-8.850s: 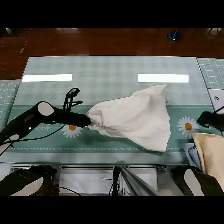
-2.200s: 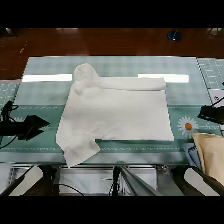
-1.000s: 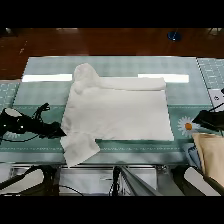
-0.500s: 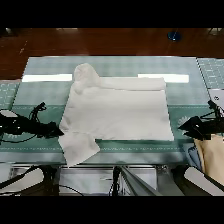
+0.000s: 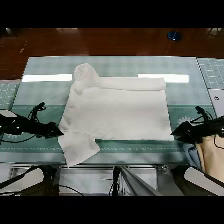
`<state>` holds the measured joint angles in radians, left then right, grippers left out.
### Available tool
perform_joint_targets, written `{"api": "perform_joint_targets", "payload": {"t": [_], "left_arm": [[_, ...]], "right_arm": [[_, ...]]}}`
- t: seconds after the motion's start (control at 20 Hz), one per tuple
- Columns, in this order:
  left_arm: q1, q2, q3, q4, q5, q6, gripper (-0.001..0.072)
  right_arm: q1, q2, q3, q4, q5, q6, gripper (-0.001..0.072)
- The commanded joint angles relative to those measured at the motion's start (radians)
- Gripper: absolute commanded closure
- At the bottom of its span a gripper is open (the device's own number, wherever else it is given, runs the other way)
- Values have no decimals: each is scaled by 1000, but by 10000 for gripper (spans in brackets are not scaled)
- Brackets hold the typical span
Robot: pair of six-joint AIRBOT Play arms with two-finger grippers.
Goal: Fold the shirts.
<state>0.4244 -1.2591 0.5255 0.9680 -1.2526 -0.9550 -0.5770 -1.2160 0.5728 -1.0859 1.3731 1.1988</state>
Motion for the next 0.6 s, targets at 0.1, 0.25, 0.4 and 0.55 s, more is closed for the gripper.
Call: {"api": "perform_joint_targets", "payload": {"t": [0.1, 0.25, 0.4, 0.55], "left_arm": [[1, 0, 1, 0, -12, 1, 677], [1, 2, 1, -12, -13, 2, 678], [1, 27, 46, -72, -48, 21, 680], [1, 146, 210, -246, -104, 31, 682]], "right_arm": [[121, -11, -19, 18, -169, 92, 399], [155, -8, -19, 140, -226, 72, 692], [154, 62, 26, 304, -174, -30, 692], [154, 219, 174, 402, -111, -37, 693]]}}
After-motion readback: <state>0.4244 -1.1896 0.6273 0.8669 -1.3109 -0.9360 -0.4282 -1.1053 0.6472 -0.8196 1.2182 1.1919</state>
